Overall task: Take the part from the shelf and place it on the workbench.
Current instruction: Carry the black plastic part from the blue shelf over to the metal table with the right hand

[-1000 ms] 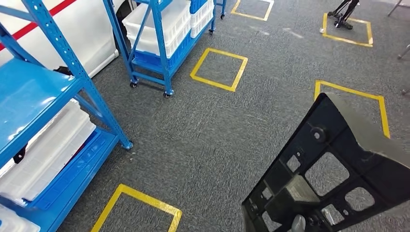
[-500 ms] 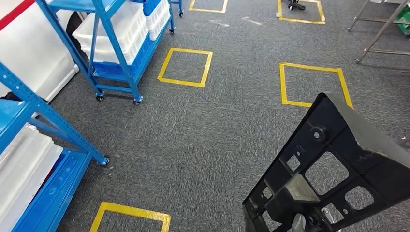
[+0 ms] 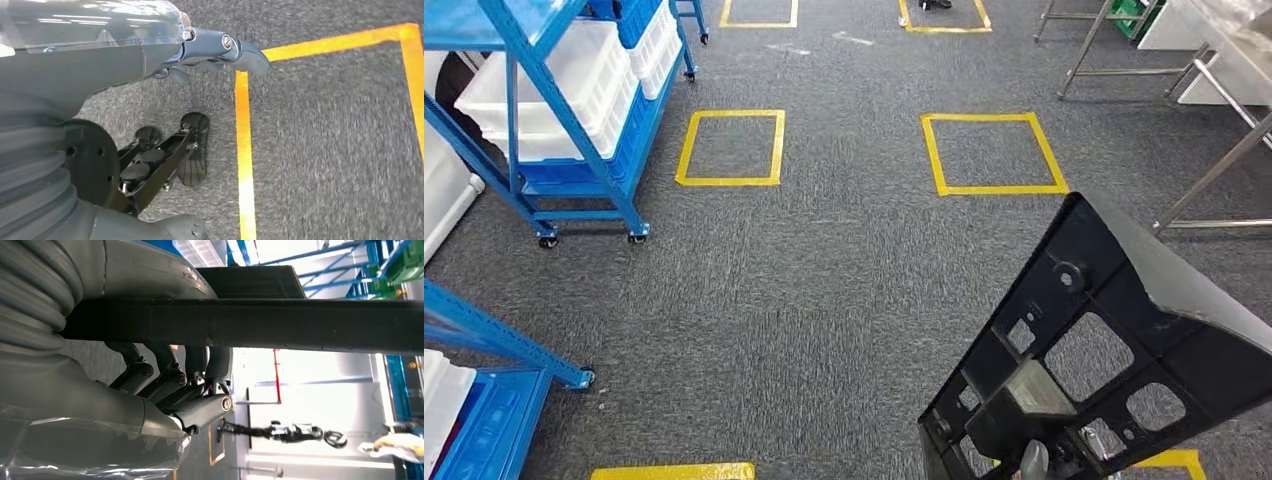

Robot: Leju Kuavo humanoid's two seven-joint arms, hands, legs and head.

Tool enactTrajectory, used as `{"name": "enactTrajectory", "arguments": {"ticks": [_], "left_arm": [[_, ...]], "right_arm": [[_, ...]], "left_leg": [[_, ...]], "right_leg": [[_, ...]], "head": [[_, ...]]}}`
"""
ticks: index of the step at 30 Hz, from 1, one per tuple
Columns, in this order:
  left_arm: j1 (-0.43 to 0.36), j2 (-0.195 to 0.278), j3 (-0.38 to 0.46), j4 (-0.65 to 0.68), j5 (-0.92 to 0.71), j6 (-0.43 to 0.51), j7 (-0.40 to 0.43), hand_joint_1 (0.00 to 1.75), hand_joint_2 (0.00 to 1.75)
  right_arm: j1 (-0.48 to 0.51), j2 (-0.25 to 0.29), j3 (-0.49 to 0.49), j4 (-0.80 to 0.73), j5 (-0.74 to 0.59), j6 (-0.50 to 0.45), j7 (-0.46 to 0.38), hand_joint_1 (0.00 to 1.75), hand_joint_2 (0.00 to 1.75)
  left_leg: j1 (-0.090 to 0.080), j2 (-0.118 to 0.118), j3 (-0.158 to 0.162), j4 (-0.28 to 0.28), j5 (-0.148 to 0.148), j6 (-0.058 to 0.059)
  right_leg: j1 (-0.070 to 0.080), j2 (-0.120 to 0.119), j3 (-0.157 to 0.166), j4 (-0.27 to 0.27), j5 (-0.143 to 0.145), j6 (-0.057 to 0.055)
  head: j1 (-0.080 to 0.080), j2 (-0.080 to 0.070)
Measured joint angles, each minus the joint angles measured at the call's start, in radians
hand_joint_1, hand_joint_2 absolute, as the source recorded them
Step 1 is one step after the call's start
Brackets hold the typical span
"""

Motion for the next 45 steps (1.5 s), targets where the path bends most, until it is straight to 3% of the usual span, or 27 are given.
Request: {"name": "enactTrajectory", "arguments": {"ticks": [1,2,4,5,6,8,10,12,14,15,17,19,20,21,23,24,26,28,30,32,34,35,37,39,41,43,45], "left_arm": [[0.001,0.000,0.000,0.000,0.001,0.000,0.001,0.00,1.75],[0.002,0.000,0.000,0.000,0.002,0.001,0.002,0.00,1.75],[0.003,0.000,0.000,0.000,0.006,0.003,0.004,0.00,1.75],[0.003,0.000,0.000,0.000,0.009,0.004,0.004,0.00,1.75],[0.003,0.000,0.000,0.000,0.011,0.005,0.006,0.00,1.75],[0.003,0.000,0.000,0.000,0.013,0.007,0.008,0.00,1.75],[0.002,0.000,0.000,-0.001,0.016,0.008,0.011,0.00,1.75],[-0.001,0.000,0.000,-0.001,0.019,0.009,0.012,0.00,1.75],[-0.004,-0.001,0.000,-0.001,0.021,0.009,0.013,0.00,1.75],[-0.004,-0.001,0.000,-0.001,0.021,0.010,0.013,0.00,1.75],[-0.002,0.000,0.000,-0.001,0.022,0.011,0.014,0.00,1.75],[-0.001,0.001,0.000,-0.001,0.026,0.013,0.014,0.00,1.75],[-0.001,0.001,0.000,-0.001,0.029,0.014,0.015,0.00,1.75],[-0.001,0.001,0.000,-0.001,0.032,0.016,0.016,0.00,1.75],[0.000,0.001,0.000,-0.001,0.040,0.022,0.016,0.00,1.75],[0.001,0.000,0.000,-0.001,0.044,0.025,0.016,0.00,1.75],[0.000,-0.001,0.000,-0.001,0.053,0.030,0.016,0.00,1.75],[-0.001,-0.003,0.000,-0.001,0.061,0.033,0.015,0.00,1.75],[-0.002,-0.004,0.000,-0.001,0.066,0.036,0.014,0.00,1.75],[-0.001,-0.005,0.000,-0.001,0.068,0.038,0.014,0.00,1.75],[0.000,-0.005,0.000,-0.001,0.069,0.039,0.014,0.00,1.75],[0.000,-0.005,0.000,-0.001,0.070,0.039,0.014,0.00,1.75],[0.000,-0.005,0.000,-0.001,0.073,0.038,0.014,0.00,1.75],[0.000,-0.005,0.000,-0.001,0.076,0.036,0.016,0.00,1.75],[-0.001,-0.005,-0.001,-0.001,0.081,0.035,0.019,0.00,1.75],[-0.003,-0.005,-0.001,-0.001,0.084,0.034,0.022,0.00,1.75],[-0.004,-0.005,-0.002,-0.001,0.085,0.034,0.023,0.00,1.75]], "right_arm": [[-0.001,0.000,0.000,0.000,0.000,0.000,0.000,1.75,1.75],[-0.002,0.000,0.000,0.001,0.000,0.000,0.000,1.75,1.75],[-0.002,0.000,0.000,0.004,0.000,0.000,0.001,1.75,1.75],[-0.002,0.000,0.000,0.005,0.000,0.000,0.001,1.75,1.75],[-0.001,0.000,0.000,0.006,0.000,0.000,0.001,1.75,1.75],[-0.002,0.000,0.000,0.006,0.000,0.000,0.001,1.75,1.75],[-0.002,0.000,0.000,0.005,0.000,0.000,0.002,1.75,1.75],[-0.001,0.000,0.000,0.005,0.000,0.000,0.002,1.75,1.75],[0.002,0.001,0.000,0.005,0.000,0.000,0.002,1.75,1.75],[0.002,0.001,0.000,0.005,0.000,0.000,0.002,1.75,1.75],[0.000,0.002,0.000,0.005,0.000,0.001,0.002,1.75,1.75],[0.000,0.003,0.000,0.005,0.000,0.002,0.002,1.75,1.75],[0.000,0.003,0.000,0.005,0.000,0.002,0.002,1.75,1.75],[0.000,0.003,0.000,0.005,0.000,0.003,0.003,1.75,1.75],[-0.001,0.003,0.000,0.006,0.000,0.005,0.003,1.75,1.75],[-0.001,0.003,0.000,0.005,0.000,0.008,0.004,1.75,1.75],[-0.002,0.003,0.000,0.005,0.003,0.013,0.005,1.75,1.75],[-0.001,0.003,0.000,0.006,0.006,0.018,0.005,1.75,1.75],[-0.001,0.002,-0.001,0.006,0.008,0.020,0.005,1.75,1.75],[-0.005,0.002,-0.001,0.006,0.008,0.021,0.006,1.75,1.75],[-0.006,0.002,-0.001,0.009,0.008,0.021,0.006,1.75,1.75],[-0.006,0.002,-0.001,0.011,0.008,0.021,0.006,1.75,1.75],[-0.006,0.002,-0.001,0.013,0.009,0.021,0.006,1.75,1.75],[-0.008,0.002,-0.001,0.014,0.009,0.025,0.007,1.75,1.75],[-0.010,0.003,-0.001,0.014,0.011,0.030,0.008,1.75,1.75],[-0.009,0.003,-0.001,0.015,0.013,0.034,0.009,1.75,1.75],[-0.010,0.003,-0.001,0.015,0.014,0.035,0.009,1.75,1.75]], "left_leg": [[-0.003,0.017,0.001,-0.002,0.001,0.003],[-0.005,0.035,0.000,-0.002,0.000,0.005],[-0.007,0.068,-0.001,-0.002,-0.002,0.005],[-0.007,0.083,0.001,-0.002,-0.005,0.004],[-0.007,0.097,0.004,-0.002,-0.007,0.001],[-0.010,0.120,0.013,-0.001,-0.015,-0.007],[-0.013,0.138,0.020,-0.001,-0.023,-0.018],[-0.013,0.155,0.028,-0.003,-0.027,-0.029],[-0.008,0.133,0.028,0.018,-0.048,-0.039],[-0.006,0.107,0.013,0.054,-0.073,-0.042],[-0.004,0.057,-0.045,0.178,-0.138,-0.044],[-0.004,0.042,-0.098,0.278,-0.164,-0.046],[-0.003,0.039,-0.104,0.279,-0.147,-0.047],[-0.001,0.034,-0.093,0.242,-0.112,-0.046],[0.005,-0.008,-0.046,0.114,-0.037,-0.046],[0.007,-0.033,-0.030,0.067,-0.019,-0.044],[0.006,-0.055,-0.020,0.033,-0.017,-0.035],[0.004,-0.032,-0.017,0.026,-0.012,-0.021],[0.005,-0.003,-0.013,0.014,-0.004,-0.007],[0.002,0.028,-0.012,0.009,-0.002,0.000],[-0.001,0.061,-0.012,0.009,-0.004,0.001],[-0.001,0.077,-0.011,0.009,-0.005,0.001],[-0.002,0.104,-0.005,0.009,-0.011,-0.001],[-0.004,0.124,0.004,0.009,-0.018,-0.008],[-0.007,0.142,0.011,0.007,-0.024,-0.019],[-0.007,0.158,0.021,0.004,-0.030,-0.029],[-0.005,0.123,0.018,0.032,-0.054,-0.038]], "right_leg": [[0.001,-0.036,-0.028,0.056,-0.031,0.003],[-0.001,-0.054,-0.059,0.119,-0.062,0.007],[-0.006,-0.068,-0.096,0.194,-0.081,0.014],[-0.009,-0.073,-0.087,0.181,-0.063,0.016],[-0.011,-0.082,-0.058,0.131,-0.033,0.018],[-0.009,-0.125,0.018,-0.006,0.017,0.014],[-0.001,-0.150,0.053,-0.072,0.029,0.004],[0.005,-0.130,0.053,-0.076,0.029,-0.009],[0.001,-0.107,0.057,-0.086,0.033,-0.022],[-0.001,-0.096,0.059,-0.091,0.037,-0.030],[-0.001,-0.074,0.059,-0.093,0.038,-0.038],[0.000,-0.046,0.060,-0.091,0.038,-0.041],[0.000,-0.029,0.062,-0.089,0.037,-0.040],[-0.001,-0.013,0.063,-0.087,0.036,-0.038],[-0.001,0.017,0.061,-0.075,0.030,-0.030],[-0.001,0.031,0.056,-0.069,0.028,-0.024],[-0.003,0.056,0.045,-0.063,0.030,-0.010],[-0.008,0.067,0.038,-0.064,0.034,0.003],[-0.006,0.018,0.016,-0.024,0.007,0.011],[-0.004,-0.048,-0.038,0.086,-0.053,0.017],[-0.005,-0.068,-0.089,0.189,-0.090,0.021],[-0.005,-0.071,-0.093,0.198,-0.082,0.022],[-0.004,-0.089,-0.041,0.104,-0.023,0.018],[0.005,-0.137,0.032,-0.028,0.023,0.006],[0.015,-0.157,0.056,-0.077,0.027,-0.007],[0.014,-0.131,0.056,-0.083,0.031,-0.017],[0.006,-0.107,0.061,-0.094,0.039,-0.028]], "head": [[0.002,0.000],[0.004,0.000],[0.004,0.000],[0.004,0.000],[0.004,0.000],[0.004,0.000],[0.002,0.000],[0.001,0.000],[0.000,0.000],[-0.002,0.000],[-0.006,0.000],[-0.006,0.000],[-0.006,0.000],[-0.006,0.000],[-0.007,0.000],[-0.007,0.000],[-0.008,0.000],[-0.009,0.000],[-0.003,0.000],[0.003,0.000],[0.003,0.000],[0.003,0.000],[0.003,0.000],[0.003,0.000],[0.003,0.000],[0.002,0.000],[0.001,0.000]]}}
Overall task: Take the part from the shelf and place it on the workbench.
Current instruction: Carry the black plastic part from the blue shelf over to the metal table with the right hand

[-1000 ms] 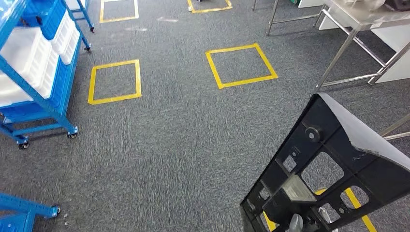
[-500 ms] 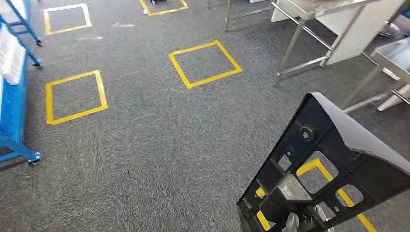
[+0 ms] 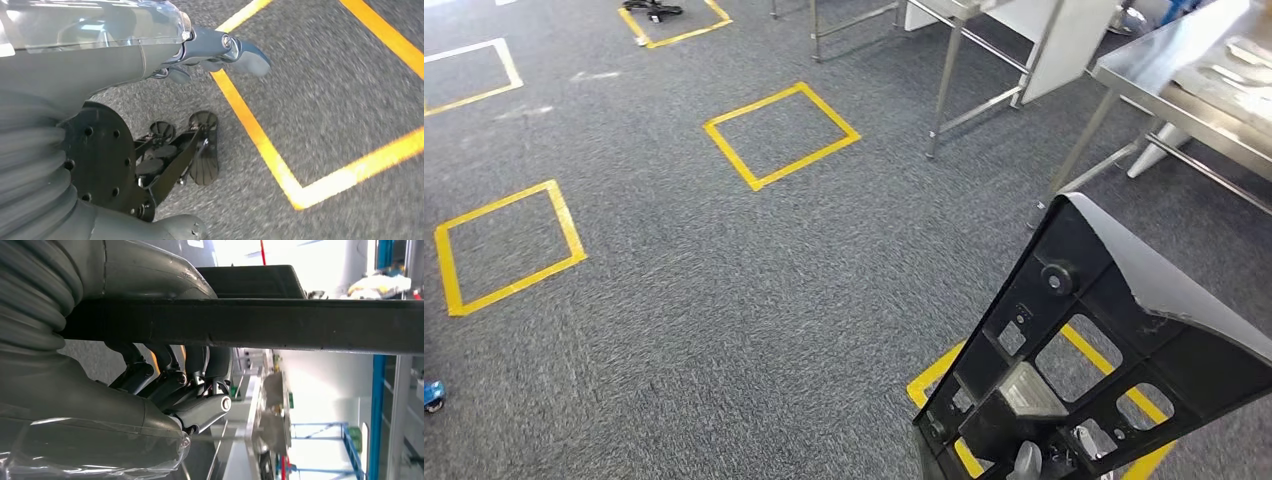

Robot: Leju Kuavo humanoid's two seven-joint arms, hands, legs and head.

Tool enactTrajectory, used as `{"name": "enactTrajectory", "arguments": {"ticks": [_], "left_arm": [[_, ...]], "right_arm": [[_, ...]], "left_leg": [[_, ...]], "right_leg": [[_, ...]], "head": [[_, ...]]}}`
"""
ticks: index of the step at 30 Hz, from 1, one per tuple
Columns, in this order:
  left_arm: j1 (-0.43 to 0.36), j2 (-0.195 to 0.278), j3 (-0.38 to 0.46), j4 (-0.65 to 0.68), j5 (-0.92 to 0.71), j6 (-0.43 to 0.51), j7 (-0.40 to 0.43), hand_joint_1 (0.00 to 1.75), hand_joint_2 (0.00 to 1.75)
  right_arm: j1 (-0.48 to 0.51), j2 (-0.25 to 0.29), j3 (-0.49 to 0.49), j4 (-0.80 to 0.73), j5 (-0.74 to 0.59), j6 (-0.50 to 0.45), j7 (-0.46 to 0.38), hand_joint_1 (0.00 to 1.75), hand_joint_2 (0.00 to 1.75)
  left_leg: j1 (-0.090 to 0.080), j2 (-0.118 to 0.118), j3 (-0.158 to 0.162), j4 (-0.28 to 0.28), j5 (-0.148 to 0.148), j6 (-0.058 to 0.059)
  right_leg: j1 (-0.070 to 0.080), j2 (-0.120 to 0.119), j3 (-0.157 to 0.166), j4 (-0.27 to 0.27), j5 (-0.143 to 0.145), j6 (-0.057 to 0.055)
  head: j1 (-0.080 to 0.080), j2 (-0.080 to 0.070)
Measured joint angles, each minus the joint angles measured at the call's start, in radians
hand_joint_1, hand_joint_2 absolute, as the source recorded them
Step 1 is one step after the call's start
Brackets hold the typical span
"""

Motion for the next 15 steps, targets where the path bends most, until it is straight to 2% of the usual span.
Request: {"name": "enactTrajectory", "arguments": {"ticks": [2,3,4,5,6,7,8,9,10,11,13,14,15], "left_arm": [[0.000,0.001,0.000,0.000,0.000,0.000,0.000,0.00,1.75],[0.001,0.001,0.000,0.000,0.000,0.001,0.000,0.00,1.75],[0.001,0.001,0.000,0.000,0.002,0.002,0.000,0.00,1.75],[0.001,0.001,0.000,0.000,0.005,0.006,0.000,0.00,1.75],[0.000,0.001,-0.001,0.000,0.009,0.010,0.000,0.00,1.75],[0.000,0.001,-0.002,0.000,0.013,0.014,0.000,0.00,1.75],[0.000,0.001,-0.004,0.000,0.016,0.019,0.000,0.00,1.75],[0.001,0.001,-0.007,0.000,0.018,0.024,-0.001,0.00,1.75],[0.001,0.001,-0.010,0.000,0.020,0.029,-0.002,0.00,1.75],[0.001,0.001,-0.015,0.000,0.021,0.034,-0.002,0.00,1.75],[0.000,-0.001,-0.025,0.000,0.023,0.045,-0.005,0.00,1.75],[-0.001,-0.002,-0.030,0.000,0.024,0.049,-0.005,0.00,1.75],[0.000,-0.003,-0.035,0.001,0.025,0.053,-0.006,0.00,1.75]], "right_arm": [[-0.003,0.000,0.000,0.001,0.000,0.001,0.000,1.75,1.75],[-0.005,0.000,0.000,0.002,0.000,0.001,0.000,1.75,1.75],[-0.005,0.000,-0.001,0.003,0.001,0.001,0.000,1.75,1.75],[-0.005,0.000,-0.001,0.005,0.001,0.002,0.000,1.75,1.75],[-0.005,0.000,-0.001,0.007,0.001,0.004,0.001,1.75,1.75],[-0.006,0.000,-0.001,0.008,0.001,0.006,0.001,1.75,1.75],[-0.007,0.000,-0.001,0.010,0.001,0.009,0.001,1.75,1.75],[-0.010,0.000,-0.001,0.011,0.001,0.012,0.002,1.75,1.75],[-0.013,0.000,-0.002,0.013,0.003,0.015,0.002,1.75,1.75],[-0.016,0.000,-0.002,0.014,0.005,0.018,0.002,1.75,1.75],[-0.019,0.000,-0.002,0.016,0.010,0.021,0.004,1.75,1.75],[-0.019,0.000,-0.002,0.016,0.012,0.021,0.005,1.75,1.75],[-0.021,0.000,-0.003,0.017,0.013,0.021,0.006,1.75,1.75]], "left_leg": [[0.003,-0.061,-0.047,0.107,-0.061,-0.004],[0.003,-0.076,-0.081,0.176,-0.091,-0.005],[0.003,-0.082,-0.110,0.229,-0.106,-0.006],[0.004,-0.084,-0.124,0.248,-0.100,-0.006],[0.004,-0.085,-0.122,0.230,-0.074,-0.006],[0.006,-0.093,-0.104,0.178,-0.035,-0.006],[0.009,-0.115,-0.079,0.112,0.002,-0.004],[0.011,-0.140,-0.058,0.054,0.027,-0.003],[0.012,-0.161,-0.045,0.016,0.039,0.000],[0.011,-0.174,-0.039,0.000,0.039,0.004],[0.007,-0.158,-0.036,-0.005,0.041,0.017],[0.007,-0.146,-0.034,-0.010,0.045,0.025],[0.009,-0.133,-0.031,-0.016,0.049,0.032]], "right_leg": [[-0.003,0.024,0.002,-0.005,0.004,-0.009],[-0.003,0.038,0.002,-0.004,0.005,-0.011],[-0.002,0.052,0.002,-0.003,0.004,-0.012],[-0.002,0.067,0.002,-0.002,0.004,-0.012],[-0.002,0.083,0.003,0.001,0.003,-0.011],[-0.003,0.099,0.004,0.004,0.001,-0.009],[-0.004,0.113,0.002,0.009,-0.001,-0.006],[-0.004,0.127,-0.001,0.017,-0.004,-0.001],[-0.005,0.139,-0.006,0.023,-0.005,0.006],[-0.006,0.150,-0.011,0.026,-0.005,0.013],[-0.010,0.171,-0.018,0.024,-0.001,0.029],[-0.010,0.160,-0.021,0.027,-0.003,0.035],[-0.008,0.136,-0.030,0.043,-0.014,0.039]], "head": [[-0.002,0.000],[-0.002,0.000],[-0.003,0.000],[-0.003,0.000],[-0.003,0.000],[-0.003,0.000],[-0.003,0.000],[-0.003,0.000],[-0.003,0.000],[-0.003,0.000],[-0.004,0.000],[-0.003,0.000],[0.001,0.000]]}}
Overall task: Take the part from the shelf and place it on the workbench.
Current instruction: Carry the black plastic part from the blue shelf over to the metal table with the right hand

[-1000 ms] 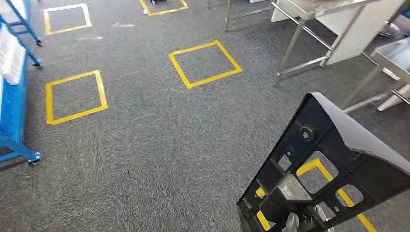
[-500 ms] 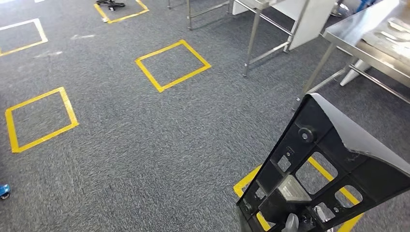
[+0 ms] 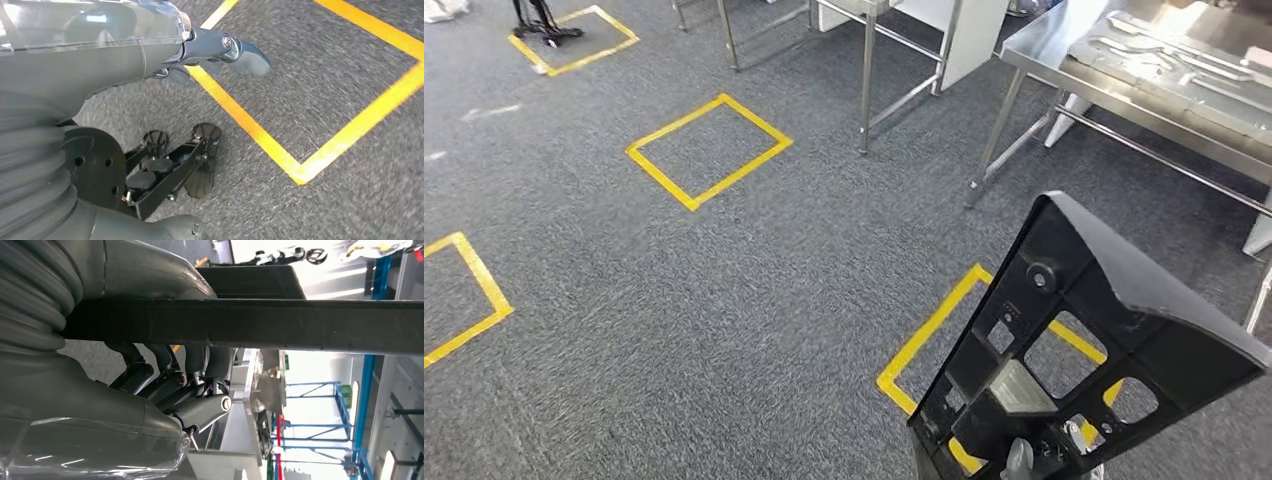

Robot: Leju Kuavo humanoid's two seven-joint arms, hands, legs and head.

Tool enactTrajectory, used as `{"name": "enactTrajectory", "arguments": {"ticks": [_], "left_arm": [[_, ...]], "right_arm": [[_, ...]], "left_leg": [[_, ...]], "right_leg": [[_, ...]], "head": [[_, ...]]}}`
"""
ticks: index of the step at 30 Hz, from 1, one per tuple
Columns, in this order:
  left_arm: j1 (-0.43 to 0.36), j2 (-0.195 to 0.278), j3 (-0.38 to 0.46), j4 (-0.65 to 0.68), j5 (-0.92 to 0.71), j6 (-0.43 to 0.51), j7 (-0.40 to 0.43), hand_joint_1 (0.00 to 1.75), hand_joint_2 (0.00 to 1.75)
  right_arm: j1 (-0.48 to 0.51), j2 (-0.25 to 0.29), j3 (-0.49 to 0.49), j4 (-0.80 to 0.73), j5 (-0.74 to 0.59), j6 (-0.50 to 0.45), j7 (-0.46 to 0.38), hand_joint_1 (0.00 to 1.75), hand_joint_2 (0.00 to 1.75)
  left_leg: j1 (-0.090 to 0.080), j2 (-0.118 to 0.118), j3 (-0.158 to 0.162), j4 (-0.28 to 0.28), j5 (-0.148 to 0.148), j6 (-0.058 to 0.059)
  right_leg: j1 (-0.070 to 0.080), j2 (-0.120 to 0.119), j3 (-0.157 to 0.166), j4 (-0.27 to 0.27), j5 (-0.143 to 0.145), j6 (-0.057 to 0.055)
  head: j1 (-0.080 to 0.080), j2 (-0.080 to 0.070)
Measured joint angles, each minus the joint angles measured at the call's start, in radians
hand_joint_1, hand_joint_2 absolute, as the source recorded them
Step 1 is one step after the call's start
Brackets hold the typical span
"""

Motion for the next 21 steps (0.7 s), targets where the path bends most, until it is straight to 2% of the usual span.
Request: {"name": "enactTrajectory", "arguments": {"ticks": [2,3,4,5,6,7,9,10,11,12,13,14,16,17,18,19,20,21], "left_arm": [[0.003,-0.001,-0.011,0.001,0.001,0.009,0.000,0.00,1.75],[0.005,-0.001,-0.017,0.001,0.001,0.013,0.000,0.00,1.75],[0.007,-0.001,-0.024,0.001,0.001,0.018,0.000,0.00,1.75],[0.008,-0.001,-0.032,0.001,0.001,0.022,0.000,0.00,1.75],[0.009,0.000,-0.039,0.001,0.000,0.025,0.000,0.00,1.75],[0.009,0.000,-0.045,0.001,0.000,0.028,0.001,0.00,1.75],[0.008,-0.001,-0.056,0.002,0.000,0.031,0.002,0.00,1.75],[0.009,-0.001,-0.061,0.002,0.000,0.032,0.003,0.00,1.75],[0.009,-0.001,-0.064,0.002,-0.001,0.032,0.003,0.00,1.75],[0.008,-0.001,-0.067,0.002,-0.001,0.034,0.004,0.00,1.75],[0.008,0.000,-0.071,0.003,-0.002,0.035,0.004,0.00,1.75],[0.007,0.000,-0.077,0.004,-0.003,0.038,0.005,0.00,1.75],[0.009,0.002,-0.090,0.007,-0.004,0.046,0.006,0.00,1.75],[0.011,0.003,-0.097,0.008,-0.004,0.050,0.006,0.00,1.75],[0.015,0.004,-0.103,0.009,-0.004,0.054,0.006,0.00,1.75],[0.020,0.005,-0.112,0.010,-0.005,0.059,0.006,0.00,1.75],[0.023,0.005,-0.121,0.012,-0.006,0.064,0.007,0.00,1.75],[0.026,0.006,-0.130,0.013,-0.007,0.068,0.008,0.00,1.75]], "right_arm": [[-0.008,0.000,-0.001,0.002,0.001,0.000,0.003,1.75,1.75],[-0.013,-0.001,-0.001,0.004,0.002,-0.001,0.004,1.75,1.75],[-0.016,-0.001,-0.001,0.006,0.002,-0.002,0.006,1.75,1.75],[-0.017,-0.001,-0.001,0.009,0.002,-0.002,0.008,1.75,1.75],[-0.017,-0.001,-0.001,0.012,0.002,-0.003,0.009,1.75,1.75],[-0.017,-0.001,-0.001,0.014,0.002,-0.003,0.009,1.75,1.75],[-0.019,-0.001,-0.001,0.016,0.002,-0.003,0.010,1.75,1.75],[-0.021,-0.001,-0.001,0.016,0.002,-0.003,0.010,1.75,1.75],[-0.023,-0.001,-0.001,0.016,0.002,-0.003,0.010,1.75,1.75],[-0.024,-0.001,-0.001,0.017,0.002,-0.003,0.010,1.75,1.75],[-0.024,-0.001,-0.001,0.016,0.002,-0.003,0.010,1.75,1.75],[-0.024,-0.002,-0.001,0.016,0.002,-0.004,0.011,1.75,1.75],[-0.028,-0.002,-0.001,0.017,0.001,-0.007,0.013,1.75,1.75],[-0.031,-0.002,-0.001,0.018,0.001,-0.009,0.015,1.75,1.75],[-0.035,-0.003,-0.001,0.019,0.000,-0.010,0.018,1.75,1.75],[-0.037,-0.003,-0.001,0.021,0.000,-0.012,0.021,1.75,1.75],[-0.038,-0.004,-0.001,0.023,0.000,-0.014,0.023,1.75,1.75],[-0.039,-0.006,-0.001,0.025,0.000,-0.018,0.026,1.75,1.75]], "left_leg": [[0.001,0.032,0.001,-0.008,0.005,0.008],[-0.001,0.048,0.000,-0.009,0.005,0.009],[-0.002,0.065,-0.001,-0.009,0.004,0.010],[-0.003,0.080,0.000,-0.008,0.002,0.010],[-0.004,0.094,0.001,-0.008,0.000,0.009],[-0.004,0.107,0.004,-0.008,-0.003,0.008],[-0.007,0.129,0.014,-0.009,-0.010,0.002],[-0.009,0.137,0.018,-0.009,-0.013,-0.003],[-0.010,0.146,0.023,-0.010,-0.016,-0.007],[-0.011,0.156,0.026,-0.012,-0.018,-0.013],[-0.011,0.165,0.031,-0.014,-0.019,-0.018],[-0.011,0.161,0.036,-0.013,-0.024,-0.023],[-0.010,0.116,0.021,0.033,-0.059,-0.031],[-0.008,0.084,-0.003,0.086,-0.089,-0.033],[-0.008,0.064,-0.035,0.152,-0.122,-0.033],[-0.007,0.055,-0.068,0.215,-0.145,-0.034],[-0.007,0.051,-0.091,0.255,-0.151,-0.035],[-0.007,0.049,-0.099,0.259,-0.136,-0.035]], "right_leg": [[0.003,-0.068,-0.046,0.091,-0.054,0.006],[0.002,-0.087,-0.079,0.157,-0.086,0.009],[0.000,-0.095,-0.108,0.214,-0.108,0.013],[-0.001,-0.099,-0.123,0.244,-0.111,0.014],[-0.002,-0.102,-0.118,0.236,-0.095,0.014],[-0.001,-0.110,-0.092,0.188,-0.064,0.012],[0.006,-0.156,-0.014,0.047,-0.005,0.000],[0.012,-0.176,0.013,-0.002,0.008,-0.007],[0.017,-0.189,0.024,-0.027,0.011,-0.014],[0.021,-0.185,0.023,-0.029,0.008,-0.019],[0.021,-0.171,0.023,-0.032,0.010,-0.024],[0.017,-0.159,0.024,-0.037,0.013,-0.028],[0.009,-0.134,0.030,-0.049,0.020,-0.040],[0.006,-0.122,0.032,-0.051,0.022,-0.045],[0.006,-0.108,0.032,-0.052,0.022,-0.048],[0.007,-0.094,0.032,-0.051,0.022,-0.050],[0.007,-0.078,0.032,-0.049,0.021,-0.050],[0.008,-0.062,0.032,-0.047,0.021,-0.050]], "head": [[0.008,0.000],[0.012,0.000],[0.012,0.000],[0.012,0.000],[0.012,0.000],[0.012,0.000],[0.012,0.000],[0.012,0.000],[0.011,0.000],[0.011,0.000],[0.012,0.000],[0.011,0.000],[0.008,0.000],[0.007,0.000],[0.005,0.000],[0.004,0.000],[0.004,0.000],[0.004,0.000]]}}
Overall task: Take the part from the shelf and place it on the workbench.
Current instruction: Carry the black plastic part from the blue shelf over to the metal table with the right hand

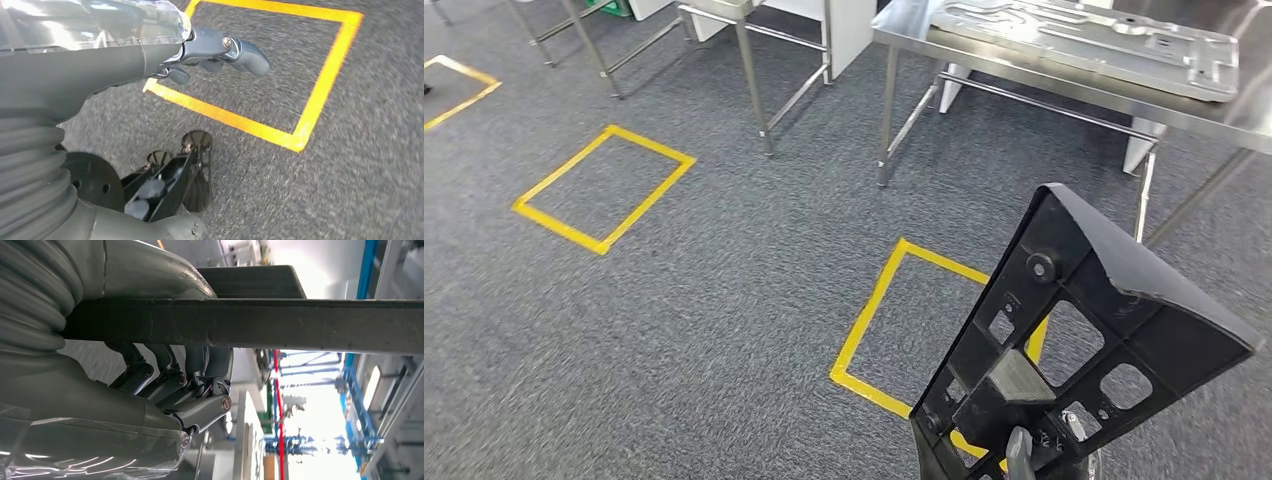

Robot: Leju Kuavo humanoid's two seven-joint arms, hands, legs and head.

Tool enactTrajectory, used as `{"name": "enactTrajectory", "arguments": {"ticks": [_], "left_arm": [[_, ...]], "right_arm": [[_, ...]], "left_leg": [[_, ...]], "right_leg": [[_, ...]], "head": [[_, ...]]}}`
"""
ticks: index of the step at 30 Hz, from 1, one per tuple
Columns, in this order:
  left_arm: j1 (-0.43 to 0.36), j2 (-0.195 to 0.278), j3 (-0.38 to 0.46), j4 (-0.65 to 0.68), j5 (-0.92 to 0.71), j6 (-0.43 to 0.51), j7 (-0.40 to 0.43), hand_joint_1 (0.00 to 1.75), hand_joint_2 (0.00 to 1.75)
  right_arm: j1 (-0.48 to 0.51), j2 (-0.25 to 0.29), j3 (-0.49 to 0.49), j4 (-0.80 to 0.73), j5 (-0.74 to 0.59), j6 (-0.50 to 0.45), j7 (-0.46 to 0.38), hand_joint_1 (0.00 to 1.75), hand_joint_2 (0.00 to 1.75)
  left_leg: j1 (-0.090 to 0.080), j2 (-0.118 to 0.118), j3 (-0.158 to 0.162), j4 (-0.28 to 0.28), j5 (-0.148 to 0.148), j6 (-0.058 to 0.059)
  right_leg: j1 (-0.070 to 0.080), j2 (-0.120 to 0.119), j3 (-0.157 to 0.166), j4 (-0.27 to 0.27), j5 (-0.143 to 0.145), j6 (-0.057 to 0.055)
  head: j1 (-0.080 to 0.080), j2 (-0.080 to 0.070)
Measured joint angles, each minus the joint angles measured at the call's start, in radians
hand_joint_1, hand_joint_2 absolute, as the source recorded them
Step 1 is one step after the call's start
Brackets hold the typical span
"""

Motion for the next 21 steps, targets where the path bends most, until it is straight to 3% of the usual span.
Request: {"name": "enactTrajectory", "arguments": {"ticks": [2,4,6,8,10,12,14,15,16,17,19,21], "left_arm": [[0.002,0.000,-0.020,0.003,-0.009,0.005,0.003,0.00,1.75],[0.004,0.002,-0.039,0.007,-0.025,0.008,0.007,0.00,1.75],[0.007,0.002,-0.054,0.010,-0.043,0.010,0.011,0.00,1.75],[0.008,0.002,-0.065,0.014,-0.076,0.012,0.016,0.00,1.75],[0.010,0.001,-0.070,0.019,-0.137,0.013,0.017,0.00,1.75],[0.016,0.001,-0.066,0.022,-0.207,0.014,0.011,0.00,1.75],[0.021,0.001,-0.049,0.023,-0.294,0.015,-0.004,0.00,1.75],[0.022,0.001,-0.034,0.023,-0.359,0.015,-0.014,0.00,1.75],[0.022,0.001,-0.013,0.024,-0.442,0.015,-0.023,0.00,1.75],[0.022,0.001,0.012,0.024,-0.535,0.015,-0.028,0.00,1.75],[0.022,0.000,0.074,0.023,-0.713,0.015,-0.031,0.00,1.75],[0.021,0.000,0.144,0.019,-0.819,0.015,-0.028,0.00,1.75]], "right_arm": [[-0.003,-0.003,0.000,0.003,0.000,-0.007,0.004,1.75,1.75],[-0.009,-0.006,0.002,0.005,0.000,-0.014,0.006,1.75,1.75],[-0.013,-0.011,0.005,0.007,0.000,-0.019,0.007,1.75,1.75],[-0.014,-0.016,0.006,0.007,0.000,-0.024,0.009,1.75,1.75],[-0.019,-0.024,0.008,0.009,-0.002,-0.031,0.013,1.75,1.75],[-0.031,-0.034,0.012,0.013,-0.003,-0.039,0.016,1.75,1.75],[-0.040,-0.045,0.019,0.021,-0.004,-0.050,0.018,1.75,1.75],[-0.042,-0.051,0.023,0.025,-0.006,-0.059,0.019,1.75,1.75],[-0.045,-0.058,0.029,0.030,-0.008,-0.068,0.021,1.75,1.75],[-0.049,-0.065,0.036,0.035,-0.010,-0.079,0.022,1.75,1.75],[-0.063,-0.080,0.055,0.045,-0.016,-0.097,0.024,1.75,1.75],[-0.078,-0.092,0.075,0.054,-0.020,-0.110,0.024,1.75,1.75]], "left_leg": [[0.001,-0.016,0.033,-0.097,0.076,0.003],[0.004,-0.061,0.077,-0.212,0.125,0.010],[0.003,-0.082,0.089,-0.249,0.127,0.018],[0.002,-0.061,0.093,-0.257,0.134,0.031],[0.004,-0.035,0.099,-0.270,0.141,0.045],[0.003,-0.006,0.101,-0.274,0.143,0.051],[0.001,0.026,0.101,-0.274,0.140,0.051],[0.001,0.041,0.103,-0.274,0.138,0.051],[0.001,0.055,0.106,-0.274,0.135,0.050],[0.001,0.067,0.111,-0.274,0.131,0.048],[-0.003,0.090,0.120,-0.273,0.123,0.040],[-0.007,0.111,0.127,-0.274,0.114,0.029]], "right_leg": [[-0.001,0.031,0.001,0.007,-0.003,0.004],[0.000,0.058,-0.005,0.018,-0.007,0.012],[-0.002,0.080,-0.014,0.023,-0.007,0.026],[-0.006,0.091,-0.018,0.022,-0.005,0.040],[-0.005,0.046,-0.034,0.054,-0.027,0.052],[-0.005,-0.016,-0.087,0.161,-0.087,0.062],[-0.010,-0.035,-0.144,0.273,-0.128,0.070],[-0.011,-0.039,-0.152,0.287,-0.122,0.071],[-0.011,-0.044,-0.139,0.262,-0.098,0.071],[-0.010,-0.055,-0.108,0.202,-0.063,0.068],[-0.002,-0.105,-0.038,0.070,-0.013,0.054],[0.009,-0.131,-0.011,0.015,-0.006,0.039]], "head": [[0.000,0.000],[0.000,0.000],[0.000,0.000],[0.000,0.000],[0.006,0.000],[0.013,0.000],[0.014,0.000],[0.014,0.000],[0.014,0.000],[0.014,0.000],[0.014,0.000],[0.013,0.000]]}}
